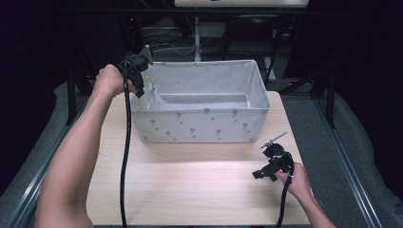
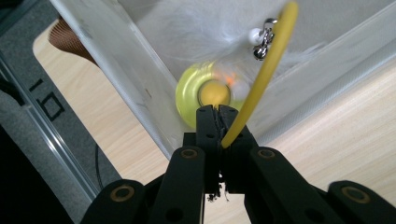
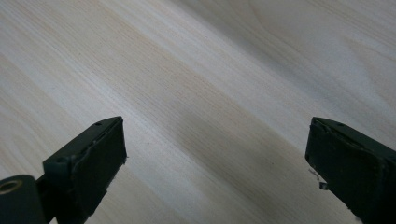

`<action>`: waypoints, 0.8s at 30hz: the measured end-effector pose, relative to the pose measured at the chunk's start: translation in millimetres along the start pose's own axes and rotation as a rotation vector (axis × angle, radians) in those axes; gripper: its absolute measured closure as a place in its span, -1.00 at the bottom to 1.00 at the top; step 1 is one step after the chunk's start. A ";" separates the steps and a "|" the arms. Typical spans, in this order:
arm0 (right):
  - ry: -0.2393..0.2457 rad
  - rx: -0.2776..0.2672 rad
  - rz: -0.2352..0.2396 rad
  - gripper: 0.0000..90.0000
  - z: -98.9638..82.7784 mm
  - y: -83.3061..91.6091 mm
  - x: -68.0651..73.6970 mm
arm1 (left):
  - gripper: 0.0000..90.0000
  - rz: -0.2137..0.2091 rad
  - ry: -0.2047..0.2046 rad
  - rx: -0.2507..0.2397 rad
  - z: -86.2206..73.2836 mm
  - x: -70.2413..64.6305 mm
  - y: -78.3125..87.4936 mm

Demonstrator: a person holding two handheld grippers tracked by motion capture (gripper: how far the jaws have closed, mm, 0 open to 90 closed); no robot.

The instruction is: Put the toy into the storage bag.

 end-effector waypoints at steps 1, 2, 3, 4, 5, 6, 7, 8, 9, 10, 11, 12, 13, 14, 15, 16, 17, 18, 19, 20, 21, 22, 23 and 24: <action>0.007 0.005 0.000 -0.89 0.0 0.4 0.2 | 0.95 -0.006 -0.002 0.008 -1.2 -0.2 -2.5; 0.012 0.011 -0.016 -0.89 -0.4 0.9 -0.9 | 0.95 -0.004 -0.002 0.013 -2.1 -0.2 -5.4; 0.007 0.005 -0.014 -0.89 -0.4 0.7 -0.4 | 0.95 -0.003 -0.002 0.018 -2.8 -0.3 -8.0; 0.007 0.005 -0.014 -0.89 -0.5 0.7 -0.3 | 0.95 -0.009 -0.003 0.018 -3.2 -0.6 -10.5; 0.008 0.005 -0.013 -0.89 -0.7 0.9 -0.5 | 0.95 -0.010 -0.005 0.025 -3.5 -0.6 -12.7; 0.012 0.008 -0.012 -0.89 -0.9 1.1 -0.9 | 0.95 -0.011 -0.001 0.024 -3.5 -1.1 -15.3; 0.011 0.007 -0.006 -0.89 -1.0 1.1 -0.7 | 0.95 -0.015 -0.001 0.026 -3.3 -1.4 -17.6; 0.010 0.008 -0.013 -0.89 -1.3 1.1 -1.1 | 0.95 -0.016 -0.002 0.032 -3.3 -1.7 -19.4; 0.010 0.008 -0.013 -0.89 -1.4 1.2 -1.0 | 0.95 -0.020 -0.008 0.042 -3.2 -2.9 -23.0; 0.011 0.007 -0.013 -0.89 -1.2 1.3 -0.9 | 0.95 -0.012 -0.012 0.051 -3.0 -3.5 -25.4; 0.009 0.008 -0.012 -0.89 -1.1 1.0 -0.6 | 0.95 -0.012 -0.014 0.051 -2.6 -3.9 -27.1; 0.008 0.008 -0.012 -0.89 -1.0 0.8 -0.5 | 0.95 -0.016 -0.017 0.053 -2.3 -4.4 -28.7; 0.010 0.012 -0.012 -0.89 -1.1 0.9 -0.8 | 0.95 -0.018 -0.016 0.053 -2.0 -4.7 -29.8; 0.003 0.004 -0.002 -0.89 -0.7 0.6 0.1 | 0.95 -0.018 -0.014 0.055 -1.8 -4.5 -31.4; 0.007 0.010 0.000 -0.89 -1.0 0.7 -0.2 | 0.95 -0.020 -0.014 0.057 -1.7 -4.4 -32.6; 0.007 0.009 -0.001 -0.89 -1.0 0.7 -0.2 | 0.95 -0.021 -0.013 0.058 -1.6 -4.4 -33.6; 0.004 0.006 -0.006 -0.89 -1.1 0.5 -0.4 | 0.95 -0.021 -0.012 0.059 -1.6 -4.4 -34.7; 0.010 0.011 -0.005 -0.89 -1.3 0.8 -0.8 | 0.95 -0.022 -0.013 0.063 -1.8 -4.5 -35.4; 0.009 0.010 -0.005 -0.89 -1.3 0.8 -0.8 | 0.95 -0.024 -0.011 0.061 -1.8 -4.6 -36.6; 0.009 0.009 -0.005 -0.89 -1.3 0.9 -0.8 | 0.95 -0.022 -0.010 0.061 -1.9 -4.6 -37.5; 0.010 0.009 -0.006 -0.89 -1.3 0.9 -0.8 | 0.95 -0.024 -0.009 0.060 -2.0 -4.6 -38.1; 0.011 0.009 -0.006 -0.89 -1.2 0.9 -0.7 | 0.95 -0.035 -0.007 0.057 -2.0 -4.5 -39.4; 0.005 0.006 -0.013 -0.89 -1.1 0.5 -0.7 | 0.95 -0.034 -0.004 0.059 -2.1 -3.9 -40.5; 0.010 0.012 -0.013 -0.89 -1.2 0.7 -0.8 | 0.95 -0.032 -0.002 0.062 -2.3 -3.5 -41.7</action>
Point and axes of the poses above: each handheld gripper's, and its own axes: y roughly backward along the jaws, z roughly out of its top, x roughly to its left, the point moved 6 cm from there along -y, roughly forward along the jaws, and after that the axes turned 14 degrees about x, right-handed, at the moved point
